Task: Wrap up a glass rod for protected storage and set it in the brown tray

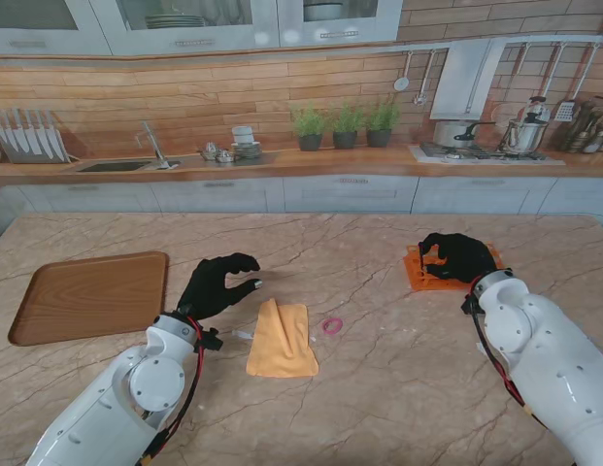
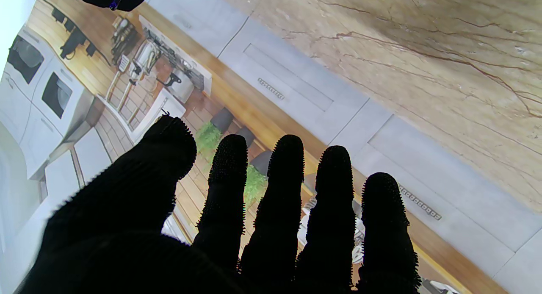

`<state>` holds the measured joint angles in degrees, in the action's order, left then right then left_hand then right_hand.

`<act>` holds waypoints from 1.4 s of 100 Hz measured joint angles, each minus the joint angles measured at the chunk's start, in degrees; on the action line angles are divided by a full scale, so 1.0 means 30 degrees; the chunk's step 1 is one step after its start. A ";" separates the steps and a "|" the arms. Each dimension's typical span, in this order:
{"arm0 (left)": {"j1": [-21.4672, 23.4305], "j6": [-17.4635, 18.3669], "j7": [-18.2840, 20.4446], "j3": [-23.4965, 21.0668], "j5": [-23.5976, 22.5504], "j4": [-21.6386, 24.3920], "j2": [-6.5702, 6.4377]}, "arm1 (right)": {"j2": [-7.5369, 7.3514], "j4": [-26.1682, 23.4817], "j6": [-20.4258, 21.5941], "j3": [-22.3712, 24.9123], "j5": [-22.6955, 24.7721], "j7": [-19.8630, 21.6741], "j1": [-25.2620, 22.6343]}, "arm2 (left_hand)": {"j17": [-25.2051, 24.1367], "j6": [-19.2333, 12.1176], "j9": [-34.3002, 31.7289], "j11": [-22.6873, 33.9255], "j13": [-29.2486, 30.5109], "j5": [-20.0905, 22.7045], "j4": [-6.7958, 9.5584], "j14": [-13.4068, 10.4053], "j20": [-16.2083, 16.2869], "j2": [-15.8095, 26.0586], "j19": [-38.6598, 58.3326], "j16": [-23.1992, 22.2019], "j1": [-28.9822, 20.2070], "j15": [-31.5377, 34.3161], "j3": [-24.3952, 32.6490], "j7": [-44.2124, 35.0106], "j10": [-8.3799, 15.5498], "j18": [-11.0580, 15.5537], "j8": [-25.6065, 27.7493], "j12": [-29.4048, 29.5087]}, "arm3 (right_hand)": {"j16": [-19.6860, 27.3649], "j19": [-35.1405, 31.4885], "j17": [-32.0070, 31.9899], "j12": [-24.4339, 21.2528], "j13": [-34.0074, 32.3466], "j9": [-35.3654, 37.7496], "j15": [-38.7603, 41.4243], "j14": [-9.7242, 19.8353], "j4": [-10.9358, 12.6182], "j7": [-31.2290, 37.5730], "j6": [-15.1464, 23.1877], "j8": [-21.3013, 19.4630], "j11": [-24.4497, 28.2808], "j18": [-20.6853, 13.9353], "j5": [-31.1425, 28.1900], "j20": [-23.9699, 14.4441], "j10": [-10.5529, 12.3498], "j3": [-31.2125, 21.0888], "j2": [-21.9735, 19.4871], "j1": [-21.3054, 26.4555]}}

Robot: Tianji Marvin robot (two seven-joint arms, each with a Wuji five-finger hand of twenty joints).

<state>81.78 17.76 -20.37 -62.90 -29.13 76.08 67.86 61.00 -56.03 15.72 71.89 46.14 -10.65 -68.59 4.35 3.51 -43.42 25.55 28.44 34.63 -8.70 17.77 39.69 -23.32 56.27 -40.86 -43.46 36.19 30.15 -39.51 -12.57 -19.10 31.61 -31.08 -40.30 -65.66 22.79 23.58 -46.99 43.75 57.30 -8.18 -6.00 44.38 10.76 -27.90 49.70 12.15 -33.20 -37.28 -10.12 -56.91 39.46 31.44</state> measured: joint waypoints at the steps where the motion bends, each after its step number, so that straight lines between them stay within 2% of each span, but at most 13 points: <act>1: -0.0003 -0.0015 0.0000 0.0006 -0.0001 -0.0001 0.0000 | 0.0002 0.0026 0.0007 -0.0028 -0.0014 0.0001 0.0022 | 0.0000 0.0000 0.0000 0.0000 0.0000 0.0000 0.0000 0.0000 0.0000 0.0000 0.0000 0.0000 0.0000 0.0001 0.0000 0.0000 0.0000 0.0000 0.0000 0.0000 | -0.0001 -0.0035 0.0004 0.0000 -0.0208 0.0111 0.0003 0.0000 -0.0081 0.0091 -0.0005 0.0029 0.0000 0.0000 -0.0099 0.0000 0.0000 0.0000 0.0000 0.0000; 4: -0.0009 -0.0058 0.0000 0.0023 -0.0001 -0.0005 0.0000 | 0.0012 0.0107 0.0030 -0.0107 -0.0058 0.0002 0.0089 | 0.0000 0.0000 0.0000 0.0000 0.0000 0.0000 0.0000 0.0000 -0.0002 0.0000 0.0000 0.0000 -0.0007 0.0003 0.0000 0.0000 -0.0001 -0.0002 0.0000 0.0000 | -0.0008 -0.0106 0.0058 0.0000 -0.0313 0.0507 0.0176 0.0000 -0.0109 0.0060 -0.0011 0.0340 0.0012 0.0000 -0.0110 0.0000 0.0006 0.0000 0.0000 0.0080; 5: -0.0011 -0.0069 0.0001 0.0028 -0.0001 -0.0006 0.0000 | 0.0016 0.0135 0.0039 -0.0131 -0.0077 0.0002 0.0110 | 0.0000 0.0000 0.0000 0.0000 0.0000 0.0000 0.0000 0.0000 -0.0002 0.0000 0.0000 0.0000 -0.0007 0.0003 0.0000 0.0000 -0.0001 -0.0003 0.0000 0.0000 | -0.0009 -0.0125 0.0096 0.0000 -0.0182 0.0508 0.0180 0.0000 -0.0470 0.0060 -0.0011 0.0453 -0.0004 0.0000 -0.0113 0.0000 0.0015 0.0000 0.0000 0.0397; 7: -0.0015 -0.0090 0.0002 0.0036 -0.0001 -0.0008 0.0001 | 0.0026 0.0190 0.0059 -0.0178 -0.0123 0.0002 0.0152 | 0.0000 0.0000 0.0000 0.0000 0.0000 0.0000 0.0000 0.0000 -0.0002 0.0000 0.0000 0.0000 -0.0008 0.0003 0.0000 0.0000 -0.0001 -0.0004 0.0000 0.0000 | -0.0010 -0.0152 0.0154 0.0000 -0.0291 0.0509 0.0203 0.0000 -0.0526 0.0192 -0.0011 0.0626 -0.0004 0.0000 -0.0113 0.0000 0.0026 0.0000 0.0000 0.0519; 9: -0.0018 -0.0108 0.0003 0.0041 0.0000 -0.0009 0.0001 | 0.0036 0.0246 0.0075 -0.0220 -0.0168 0.0002 0.0192 | 0.0000 0.0000 0.0000 0.0000 0.0000 0.0000 0.0000 0.0000 -0.0002 0.0000 0.0000 0.0000 -0.0007 0.0003 0.0000 0.0000 -0.0002 -0.0010 0.0000 0.0000 | -0.0011 -0.0178 0.0179 0.0000 -0.0613 0.0540 0.0227 0.0000 -0.0955 0.0232 -0.0012 0.0853 -0.0004 0.0000 -0.0144 0.0000 0.0040 0.0047 0.0000 0.0481; 13: -0.0022 -0.0131 0.0005 0.0048 0.0000 -0.0012 0.0005 | 0.0055 0.0349 0.0117 -0.0297 -0.0237 0.0000 0.0267 | 0.0000 0.0000 0.0000 0.0000 0.0000 0.0000 0.0000 0.0000 -0.0002 0.0000 0.0000 0.0000 -0.0008 0.0005 0.0000 0.0000 -0.0002 -0.0019 0.0000 0.0000 | -0.0014 -0.0222 0.0194 0.0000 -0.0610 0.0671 0.0230 0.0000 -0.0920 0.0582 -0.0012 0.1272 -0.0005 0.0000 -0.0425 0.0000 0.0070 0.0043 -0.0003 0.0804; 14: -0.0023 -0.0134 0.0005 0.0049 0.0000 -0.0013 0.0006 | 0.0060 0.0375 0.0127 -0.0313 -0.0250 -0.0001 0.0285 | 0.0000 0.0000 0.0000 0.0000 0.0000 0.0000 0.0000 0.0000 -0.0002 0.0000 0.0000 0.0000 -0.0008 0.0004 0.0000 0.0000 -0.0002 -0.0021 0.0000 0.0000 | -0.0014 -0.0222 0.0198 0.0000 -0.0725 0.0709 0.0242 0.0000 -0.1229 0.0724 -0.0012 0.1367 -0.0005 0.0000 -0.0531 0.0000 0.0075 0.0068 -0.0003 0.0917; 22: -0.0032 -0.0137 0.0004 0.0052 0.0001 -0.0027 0.0012 | 0.0093 0.0555 0.0194 -0.0429 -0.0274 -0.0060 0.0415 | 0.0000 0.0000 0.0000 0.0000 0.0000 0.0000 0.0000 0.0000 -0.0002 0.0000 0.0000 0.0000 -0.0008 0.0007 -0.0002 0.0000 -0.0004 -0.0025 0.0000 0.0000 | -0.0025 -0.0262 0.0228 0.0000 -0.0937 0.1105 0.0390 0.0005 -0.1308 0.1443 -0.0012 0.1866 -0.0005 0.0000 -0.0873 0.0000 0.0214 0.0245 -0.0003 0.0999; 24: -0.0034 -0.0137 0.0002 0.0052 0.0001 -0.0031 0.0013 | 0.0097 0.0594 0.0205 -0.0458 -0.0274 -0.0083 0.0443 | 0.0000 0.0000 0.0000 0.0000 0.0000 0.0000 0.0000 0.0000 -0.0002 0.0000 0.0000 0.0000 -0.0008 0.0007 -0.0006 0.0000 -0.0004 -0.0026 0.0000 0.0000 | -0.0036 -0.0265 0.0235 0.0000 -0.0930 0.1116 0.0433 0.0006 -0.1700 0.1612 -0.0004 0.2029 -0.0005 0.0000 -0.0894 0.0000 0.0220 0.0433 -0.0005 0.1309; 30: -0.0040 -0.0135 -0.0031 0.0052 -0.0011 -0.0049 0.0018 | 0.0111 0.0728 0.0232 -0.0552 -0.0274 -0.0175 0.0531 | 0.0000 0.0000 0.0000 0.0000 0.0000 0.0000 0.0000 0.0000 -0.0002 0.0000 0.0000 0.0000 -0.0009 0.0007 -0.0020 0.0000 -0.0004 -0.0027 0.0000 0.0000 | -0.0047 -0.0266 0.0246 0.0000 -0.0930 0.1659 0.0454 0.0006 -0.1776 0.2163 0.0063 0.2320 -0.0005 0.0000 -0.1079 0.0000 0.0243 0.0593 -0.0021 0.1618; 44: -0.0046 -0.0131 -0.0183 0.0052 -0.0100 -0.0090 0.0029 | 0.0173 0.0979 0.0279 -0.0673 -0.0452 -0.0454 0.0652 | 0.0000 0.0000 0.0000 0.0000 0.0000 0.0000 0.0000 0.0000 -0.0002 0.0000 0.0000 0.0000 -0.0009 0.0007 -0.0025 0.0000 -0.0004 -0.0029 -0.0002 0.0000 | -0.0079 -0.0453 0.0448 -0.0160 -0.1480 0.2371 0.0606 -0.0038 -0.1736 0.3416 0.0263 0.3209 -0.0014 0.0000 -0.1304 0.0002 0.0286 0.0916 -0.0025 0.2075; 95: -0.0050 -0.0238 -0.0215 0.0076 -0.0104 -0.0093 0.0051 | 0.0303 0.1275 0.0258 -0.0991 -0.0787 -0.0693 0.0882 | 0.0000 0.0000 -0.0001 0.0000 0.0000 0.0000 0.0000 0.0000 -0.0005 0.0000 0.0015 0.0000 -0.0018 0.0007 -0.0221 0.0000 -0.0004 -0.0033 -0.0013 0.0001 | -0.0100 -0.0513 0.0489 -0.0548 -0.2055 0.3590 0.0717 -0.0271 -0.1736 0.3901 0.0483 0.3420 -0.0014 0.0000 -0.3095 0.0013 0.0290 0.1481 -0.0590 0.2186; 140: -0.0057 -0.0300 -0.0192 0.0105 -0.0068 -0.0116 0.0061 | 0.0381 0.1138 0.0041 -0.0871 -0.0808 -0.0754 0.0784 | -0.0004 0.0001 -0.0001 0.0000 0.0000 0.0000 0.0000 0.0000 -0.0008 0.0018 0.0018 0.0000 -0.0156 0.0007 -0.0250 0.0000 -0.0006 -0.0037 -0.0019 0.0002 | -0.0103 -0.0562 0.0497 -0.0718 -0.2055 0.3589 0.0706 -0.0285 -0.1736 0.3901 0.0482 0.3641 -0.0281 0.0011 -0.3099 0.0047 0.0290 0.1577 -0.0783 0.2383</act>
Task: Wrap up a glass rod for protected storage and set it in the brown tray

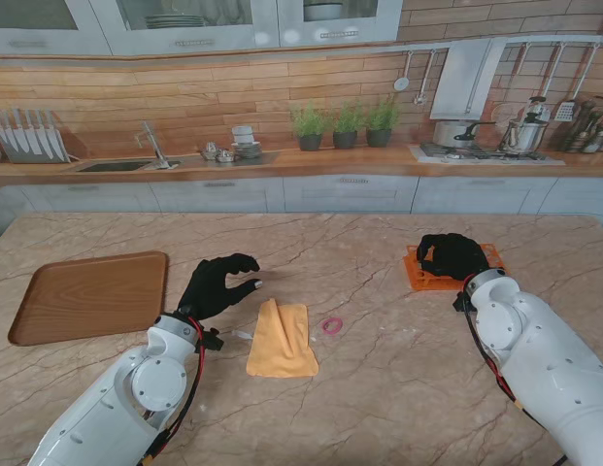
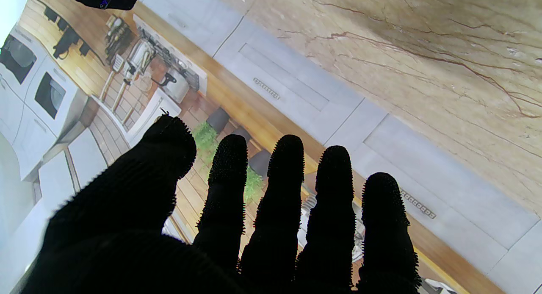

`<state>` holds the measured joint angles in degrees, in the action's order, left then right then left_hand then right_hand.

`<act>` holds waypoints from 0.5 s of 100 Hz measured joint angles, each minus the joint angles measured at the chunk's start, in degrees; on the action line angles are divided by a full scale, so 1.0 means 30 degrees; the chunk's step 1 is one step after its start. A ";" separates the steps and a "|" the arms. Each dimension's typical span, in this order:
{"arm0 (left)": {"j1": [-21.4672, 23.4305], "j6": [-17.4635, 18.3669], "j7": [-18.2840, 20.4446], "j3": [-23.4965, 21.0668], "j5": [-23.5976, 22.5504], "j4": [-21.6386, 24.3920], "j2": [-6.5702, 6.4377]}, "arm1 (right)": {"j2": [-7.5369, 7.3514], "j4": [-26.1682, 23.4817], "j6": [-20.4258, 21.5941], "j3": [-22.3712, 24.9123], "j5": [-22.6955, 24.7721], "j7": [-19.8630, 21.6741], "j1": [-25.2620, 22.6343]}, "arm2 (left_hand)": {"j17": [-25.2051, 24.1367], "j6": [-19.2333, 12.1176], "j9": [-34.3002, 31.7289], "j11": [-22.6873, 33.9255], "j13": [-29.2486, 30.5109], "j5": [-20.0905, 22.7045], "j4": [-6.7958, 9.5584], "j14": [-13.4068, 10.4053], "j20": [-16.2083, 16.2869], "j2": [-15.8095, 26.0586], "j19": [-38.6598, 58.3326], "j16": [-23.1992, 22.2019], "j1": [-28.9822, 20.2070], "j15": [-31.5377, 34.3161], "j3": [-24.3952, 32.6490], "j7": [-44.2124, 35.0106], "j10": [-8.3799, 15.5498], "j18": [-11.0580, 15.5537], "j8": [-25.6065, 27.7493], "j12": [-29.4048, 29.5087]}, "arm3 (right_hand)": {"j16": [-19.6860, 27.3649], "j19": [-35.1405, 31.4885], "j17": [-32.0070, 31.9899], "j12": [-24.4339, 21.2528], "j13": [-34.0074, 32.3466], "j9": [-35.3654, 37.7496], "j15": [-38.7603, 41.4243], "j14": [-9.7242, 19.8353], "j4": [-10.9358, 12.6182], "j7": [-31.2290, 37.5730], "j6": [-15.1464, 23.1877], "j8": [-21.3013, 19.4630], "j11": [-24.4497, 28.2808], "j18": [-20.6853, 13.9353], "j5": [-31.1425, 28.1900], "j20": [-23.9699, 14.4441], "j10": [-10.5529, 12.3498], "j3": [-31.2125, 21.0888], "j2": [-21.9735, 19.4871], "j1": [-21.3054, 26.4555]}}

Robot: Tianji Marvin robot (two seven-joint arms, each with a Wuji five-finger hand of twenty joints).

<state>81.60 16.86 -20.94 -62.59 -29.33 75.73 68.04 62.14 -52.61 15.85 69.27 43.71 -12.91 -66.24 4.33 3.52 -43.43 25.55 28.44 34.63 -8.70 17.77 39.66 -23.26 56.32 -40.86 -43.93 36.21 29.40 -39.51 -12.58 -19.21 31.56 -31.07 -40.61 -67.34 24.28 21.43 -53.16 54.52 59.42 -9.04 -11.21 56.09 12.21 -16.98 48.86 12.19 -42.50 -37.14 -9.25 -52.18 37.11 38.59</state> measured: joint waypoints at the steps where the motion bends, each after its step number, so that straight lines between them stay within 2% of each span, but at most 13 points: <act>1: 0.0000 0.0000 0.0000 0.0000 0.0000 0.0000 0.0000 | 0.0000 -0.0011 -0.0004 0.0010 0.0004 -0.0002 -0.0010 | -0.0001 0.0000 0.0000 0.0000 0.0000 0.0000 0.0000 0.0000 0.0000 0.0000 0.0000 0.0000 0.0000 0.0000 0.0000 0.0000 0.0000 0.0000 0.0000 0.0000 | 0.0000 0.0000 0.0000 -0.0005 0.0000 0.0000 -0.0001 0.0000 0.0000 0.0000 0.0000 0.0000 -0.0001 0.0000 0.0000 0.0008 0.0000 0.0000 0.0000 0.0000; 50: -0.0012 0.0052 0.0008 0.0013 0.0058 -0.0038 0.0009 | 0.0002 -0.0391 -0.0383 0.0279 0.0079 -0.0120 -0.0405 | -0.0002 0.0000 0.0000 0.0000 0.0001 0.0000 0.0000 0.0002 -0.0002 0.0005 0.0002 0.0000 0.0000 0.0000 -0.0005 0.0000 -0.0017 -0.0001 -0.0003 0.0000 | 0.0319 -0.0003 -0.0067 -0.0022 0.0016 -0.0077 -0.0927 0.0000 0.0000 -0.0041 -0.0270 0.0000 -0.0451 0.0179 0.0454 0.0187 0.0000 -0.0115 0.0445 -0.0050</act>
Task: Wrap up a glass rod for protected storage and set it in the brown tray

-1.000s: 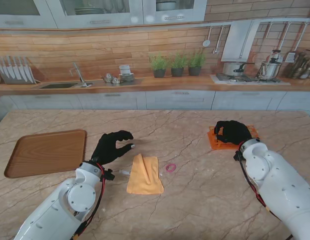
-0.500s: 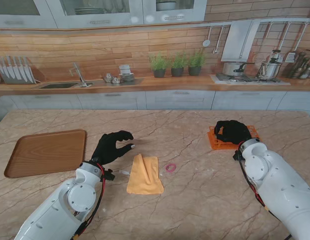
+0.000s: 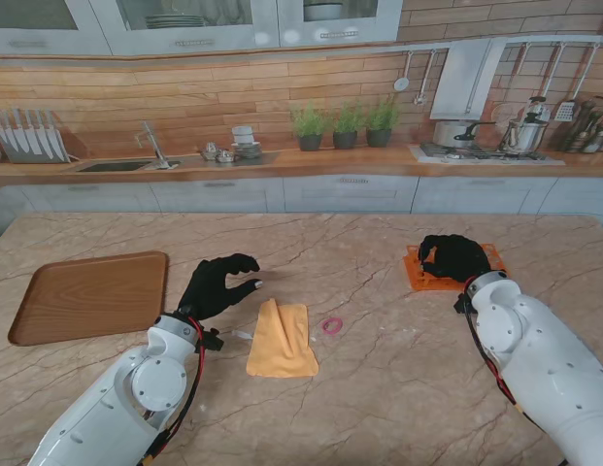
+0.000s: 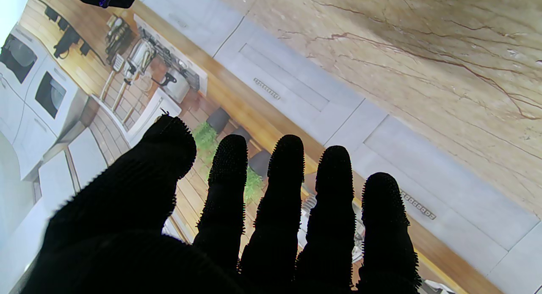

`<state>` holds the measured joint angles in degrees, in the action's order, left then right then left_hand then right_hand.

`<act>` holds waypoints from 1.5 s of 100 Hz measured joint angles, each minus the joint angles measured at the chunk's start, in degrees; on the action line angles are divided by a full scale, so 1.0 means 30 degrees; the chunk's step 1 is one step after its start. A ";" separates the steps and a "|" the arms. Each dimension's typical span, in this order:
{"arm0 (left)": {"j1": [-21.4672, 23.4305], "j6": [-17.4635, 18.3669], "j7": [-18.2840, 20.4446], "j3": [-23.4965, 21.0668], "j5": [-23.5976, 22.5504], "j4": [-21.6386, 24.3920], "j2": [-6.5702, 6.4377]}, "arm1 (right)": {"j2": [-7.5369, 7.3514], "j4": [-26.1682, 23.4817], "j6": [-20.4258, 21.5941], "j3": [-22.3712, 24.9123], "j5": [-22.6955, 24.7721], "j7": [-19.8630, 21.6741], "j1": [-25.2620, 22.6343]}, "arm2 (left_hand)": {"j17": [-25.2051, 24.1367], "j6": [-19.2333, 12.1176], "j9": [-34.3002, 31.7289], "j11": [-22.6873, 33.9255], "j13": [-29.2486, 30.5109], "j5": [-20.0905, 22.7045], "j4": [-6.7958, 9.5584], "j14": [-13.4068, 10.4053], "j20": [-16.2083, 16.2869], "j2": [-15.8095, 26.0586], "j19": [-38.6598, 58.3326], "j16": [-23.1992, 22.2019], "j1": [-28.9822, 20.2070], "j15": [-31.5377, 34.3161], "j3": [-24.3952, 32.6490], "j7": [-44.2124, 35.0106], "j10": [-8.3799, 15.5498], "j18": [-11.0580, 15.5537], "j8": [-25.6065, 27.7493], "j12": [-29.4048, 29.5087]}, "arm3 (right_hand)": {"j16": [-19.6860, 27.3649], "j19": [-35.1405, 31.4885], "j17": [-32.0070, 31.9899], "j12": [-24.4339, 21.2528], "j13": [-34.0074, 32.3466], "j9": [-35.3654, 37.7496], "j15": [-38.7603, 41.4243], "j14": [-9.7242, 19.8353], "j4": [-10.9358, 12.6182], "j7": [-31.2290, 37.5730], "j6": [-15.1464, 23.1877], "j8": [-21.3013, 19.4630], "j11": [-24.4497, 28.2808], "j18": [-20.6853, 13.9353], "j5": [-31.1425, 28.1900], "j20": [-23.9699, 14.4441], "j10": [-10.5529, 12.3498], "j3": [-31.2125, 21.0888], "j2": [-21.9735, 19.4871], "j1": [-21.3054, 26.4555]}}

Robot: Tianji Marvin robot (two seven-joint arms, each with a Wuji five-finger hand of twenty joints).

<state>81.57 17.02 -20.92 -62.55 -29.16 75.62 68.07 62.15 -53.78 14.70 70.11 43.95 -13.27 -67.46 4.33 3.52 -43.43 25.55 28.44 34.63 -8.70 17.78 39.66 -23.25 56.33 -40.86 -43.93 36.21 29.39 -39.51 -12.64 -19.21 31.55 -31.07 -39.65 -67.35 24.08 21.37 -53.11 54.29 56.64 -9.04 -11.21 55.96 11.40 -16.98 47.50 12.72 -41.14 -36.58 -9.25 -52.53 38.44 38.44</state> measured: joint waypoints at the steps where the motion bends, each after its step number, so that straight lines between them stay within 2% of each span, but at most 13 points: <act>1: 0.0000 0.0002 0.0000 0.0000 0.0000 0.0000 0.0000 | 0.0000 -0.0007 -0.0006 0.0006 0.0000 -0.0001 -0.0008 | -0.0002 0.0000 0.0000 0.0000 0.0000 0.0000 0.0000 0.0000 0.0000 0.0000 0.0000 0.0000 0.0000 0.0000 0.0000 0.0000 0.0000 0.0000 0.0000 0.0000 | 0.0000 0.0000 0.0000 0.0000 0.0000 0.0000 0.0000 0.0000 0.0000 0.0000 0.0000 0.0000 -0.0002 0.0000 0.0000 0.0000 0.0000 0.0000 0.0000 0.0000; 65: 0.0051 0.0050 -0.0003 -0.0043 0.0028 0.0010 0.0006 | 0.0039 -0.0162 -0.0194 0.0111 -0.0044 -0.0140 -0.0197 | -0.0042 0.0000 0.0000 0.0000 0.0000 0.0000 0.0000 0.0000 0.0000 0.0204 0.0002 0.0000 -0.0069 0.0002 -0.0153 0.0000 -0.0011 -0.0001 -0.0005 0.0000 | 0.0004 0.0036 -0.0007 -0.0207 -0.0015 0.1204 -0.0001 -0.0216 -0.0119 0.0006 -0.0021 0.0368 -0.0549 0.0029 -0.1047 0.0012 0.0017 0.0495 -0.0430 0.0216; 81: 0.0060 0.0051 -0.0002 -0.0043 0.0028 0.0011 0.0006 | 0.0079 -0.0287 -0.0277 0.0189 -0.0141 -0.0160 -0.0280 | -0.0073 0.0000 0.0000 0.0000 0.0000 0.0000 0.0000 0.0001 0.0000 0.0204 0.0002 0.0000 -0.0068 0.0002 -0.0171 0.0000 -0.0016 -0.0004 -0.0006 0.0000 | 0.0256 0.0040 0.0010 -0.0699 -0.0451 0.2211 -0.0505 -0.0421 -0.0254 -0.0255 -0.0896 0.1538 -0.1275 0.0230 -0.1669 0.0017 0.0099 0.0903 -0.0391 0.0800; 96: 0.0060 0.0057 -0.0019 -0.0039 0.0061 0.0011 0.0013 | 0.0096 -0.0335 -0.0163 0.0272 -0.0137 -0.0185 -0.0339 | -0.0075 0.0000 0.0000 0.0000 0.0000 0.0000 0.0000 0.0001 0.0000 0.0205 0.0003 0.0000 -0.0068 0.0002 -0.0176 0.0000 -0.0217 -0.0004 -0.0006 0.0000 | 0.0478 0.0040 0.0022 -0.0961 -0.0973 0.2842 -0.0714 -0.0490 -0.0256 -0.0300 -0.1428 0.2068 -0.1731 0.0246 -0.1922 0.0019 0.0152 0.0942 -0.0384 0.0835; 106: 0.0060 0.0059 -0.0024 -0.0033 0.0102 0.0010 0.0016 | 0.0099 -0.0265 0.0118 0.0272 -0.0022 -0.0614 -0.0340 | -0.0075 0.0000 0.0000 0.0000 0.0000 0.0000 0.0000 0.0002 0.0000 0.0441 0.0003 0.0000 -0.0101 0.0002 -0.0200 0.0000 -0.0218 -0.0004 -0.0008 0.0001 | 0.0527 0.0040 0.0026 -0.0992 -0.1155 0.3161 -0.1151 -0.0495 -0.0256 -0.0454 -0.1628 0.2192 -0.1931 0.0251 -0.1932 0.0021 0.0180 0.1102 -0.0941 0.0841; 150: 0.0136 0.0083 0.0002 -0.0059 0.0296 0.0041 0.0034 | 0.0156 0.0248 0.1550 0.0319 0.0711 -0.2495 -0.0169 | -0.0082 0.0001 0.0000 0.0000 0.0000 0.0005 0.0000 0.0014 0.0000 0.0816 0.0003 0.0001 -0.0179 0.0003 -0.0433 0.0000 -0.0219 -0.0007 -0.0016 0.0001 | 0.0714 0.0040 0.0048 -0.1000 -0.1144 0.3196 -0.1151 -0.0499 -0.0265 -0.0444 -0.1667 0.2315 -0.1945 0.0259 -0.1953 0.0183 0.0195 0.1141 -0.1134 0.0841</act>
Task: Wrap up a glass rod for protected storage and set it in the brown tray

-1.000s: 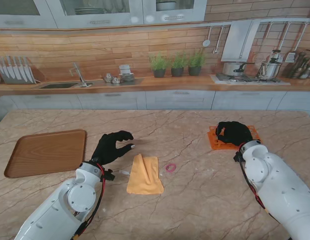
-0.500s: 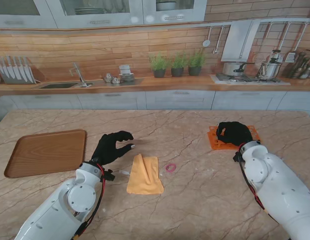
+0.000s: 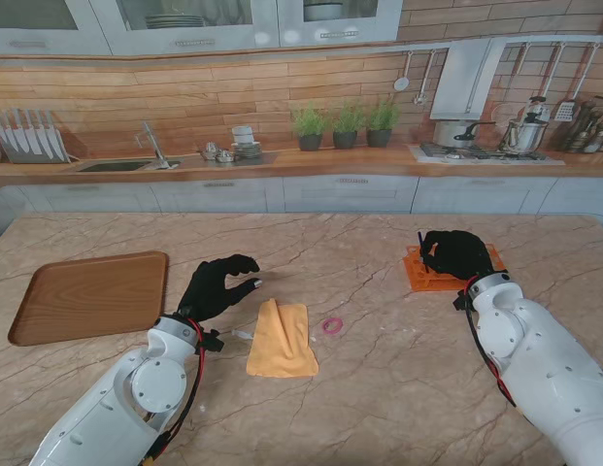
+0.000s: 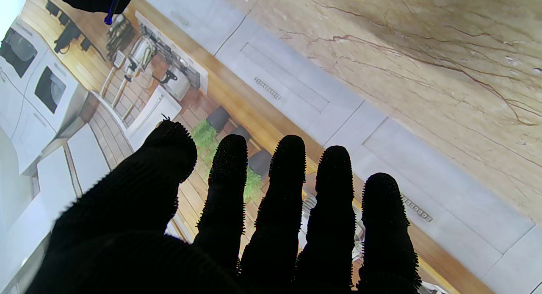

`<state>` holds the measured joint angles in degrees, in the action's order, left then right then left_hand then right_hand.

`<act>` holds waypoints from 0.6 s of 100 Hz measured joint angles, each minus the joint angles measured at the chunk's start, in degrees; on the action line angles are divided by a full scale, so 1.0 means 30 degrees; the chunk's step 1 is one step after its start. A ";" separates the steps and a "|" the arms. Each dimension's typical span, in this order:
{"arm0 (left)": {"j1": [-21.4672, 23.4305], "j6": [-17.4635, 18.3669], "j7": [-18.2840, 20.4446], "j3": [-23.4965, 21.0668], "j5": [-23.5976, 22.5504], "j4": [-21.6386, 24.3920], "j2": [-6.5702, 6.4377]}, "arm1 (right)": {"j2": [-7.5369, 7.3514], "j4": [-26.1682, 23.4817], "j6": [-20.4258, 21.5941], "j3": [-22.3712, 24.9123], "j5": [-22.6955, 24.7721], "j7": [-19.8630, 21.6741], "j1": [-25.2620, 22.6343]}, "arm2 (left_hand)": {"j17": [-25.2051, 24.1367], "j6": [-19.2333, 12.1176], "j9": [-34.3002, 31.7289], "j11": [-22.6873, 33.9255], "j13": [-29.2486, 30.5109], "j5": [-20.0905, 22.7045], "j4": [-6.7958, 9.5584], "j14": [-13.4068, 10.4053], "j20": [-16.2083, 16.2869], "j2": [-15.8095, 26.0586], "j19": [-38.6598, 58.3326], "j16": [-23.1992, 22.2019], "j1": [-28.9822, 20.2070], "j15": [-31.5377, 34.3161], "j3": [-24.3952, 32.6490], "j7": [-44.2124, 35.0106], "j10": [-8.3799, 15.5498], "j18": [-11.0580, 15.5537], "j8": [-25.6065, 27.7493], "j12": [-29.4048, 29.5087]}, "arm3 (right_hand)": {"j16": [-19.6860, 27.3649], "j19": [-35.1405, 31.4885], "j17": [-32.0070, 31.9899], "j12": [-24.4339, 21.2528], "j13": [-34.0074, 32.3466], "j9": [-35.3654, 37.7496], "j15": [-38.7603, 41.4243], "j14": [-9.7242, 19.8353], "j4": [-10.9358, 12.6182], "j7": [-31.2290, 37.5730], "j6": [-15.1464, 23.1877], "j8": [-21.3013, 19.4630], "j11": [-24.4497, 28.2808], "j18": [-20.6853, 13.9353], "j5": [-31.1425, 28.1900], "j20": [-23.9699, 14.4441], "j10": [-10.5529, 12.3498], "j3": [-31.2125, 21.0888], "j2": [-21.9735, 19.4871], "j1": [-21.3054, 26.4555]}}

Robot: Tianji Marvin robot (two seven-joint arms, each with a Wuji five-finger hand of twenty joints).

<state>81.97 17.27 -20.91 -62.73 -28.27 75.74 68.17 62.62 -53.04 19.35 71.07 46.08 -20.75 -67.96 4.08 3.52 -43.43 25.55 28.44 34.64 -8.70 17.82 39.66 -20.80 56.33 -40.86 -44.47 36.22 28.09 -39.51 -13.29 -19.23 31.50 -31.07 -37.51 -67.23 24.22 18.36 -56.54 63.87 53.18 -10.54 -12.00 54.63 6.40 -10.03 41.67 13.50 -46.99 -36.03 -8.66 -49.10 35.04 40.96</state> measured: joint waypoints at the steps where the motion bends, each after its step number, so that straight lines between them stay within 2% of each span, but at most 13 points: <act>1: 0.0002 0.0001 0.0000 -0.0001 0.0005 0.0001 0.0001 | 0.0001 0.0000 0.0022 0.0010 0.0020 -0.0023 0.0000 | -0.0002 0.0000 0.0000 0.0000 0.0000 0.0000 0.0000 0.0002 0.0000 0.0000 0.0000 0.0000 0.0000 0.0000 -0.0005 0.0000 0.0000 0.0000 0.0000 0.0000 | 0.0000 0.0000 0.0000 0.0000 0.0000 0.0000 0.0000 0.0000 0.0000 0.0003 0.0000 0.0000 0.0000 0.0000 0.0000 0.0000 0.0000 0.0000 -0.0001 0.0000; 6: 0.0009 0.0009 0.0000 -0.0003 0.0027 0.0005 0.0003 | 0.0008 0.0000 0.0113 0.0066 0.0076 -0.0096 0.0000 | -0.0002 0.0000 0.0000 0.0000 0.0000 0.0004 0.0000 0.0016 0.0000 0.0000 0.0003 0.0000 -0.0007 0.0002 -0.0160 0.0000 0.0000 0.0000 0.0000 0.0000 | 0.0000 0.0000 0.0000 0.0000 0.0000 0.0000 0.0000 -0.0001 -0.0009 0.0009 -0.0005 -0.0029 0.0029 0.0003 0.0017 0.0004 0.0005 0.0196 -0.0377 0.0000; 43: 0.0037 0.0061 0.0007 -0.0016 0.0067 0.0014 0.0012 | 0.0031 -0.0657 0.0771 0.0814 0.0394 -0.0352 -0.0392 | -0.0023 0.0001 0.0000 0.0000 0.0000 0.0028 0.0000 0.0029 0.0000 0.0193 0.0003 0.0000 -0.0010 0.0004 -0.0416 0.0000 -0.0009 -0.0010 -0.0004 0.0000 | 0.0002 0.0000 0.0000 0.0077 0.0012 -0.0060 0.0000 -0.0001 -0.0012 0.0008 -0.0005 -0.0504 0.0317 0.0005 0.0017 0.0010 0.0007 0.0397 -0.0383 0.0000; 60: 0.0041 0.0242 0.0015 -0.0044 0.0106 0.0014 0.0018 | -0.0066 -0.1342 0.1203 0.1030 0.1200 -0.0349 -0.0664 | -0.0023 0.0004 0.0000 0.0000 0.0000 0.0028 0.0000 0.0093 0.0000 0.0193 0.0003 0.0000 -0.0010 0.0004 -0.0420 0.0000 -0.0011 -0.0012 -0.0005 0.0000 | 0.0002 0.0000 0.0000 0.0079 0.0012 -0.0061 0.0000 -0.0001 -0.0012 0.0008 -0.0005 -0.0510 0.0473 0.0005 0.0017 0.0011 0.0009 0.0396 -0.0383 0.0000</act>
<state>82.10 17.99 -20.87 -62.86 -27.95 75.78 68.22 62.42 -57.07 22.96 74.16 49.68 -21.80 -69.95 4.01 3.53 -43.43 25.55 28.44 34.73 -8.70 18.10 39.66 -20.22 56.34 -40.86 -44.50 36.23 26.83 -39.51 -13.33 -19.27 31.49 -31.07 -37.51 -67.23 24.22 18.60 -56.51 63.69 53.18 -10.54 -12.04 54.65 6.38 -11.56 43.09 13.52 -46.94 -35.99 -8.64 -47.91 33.89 40.96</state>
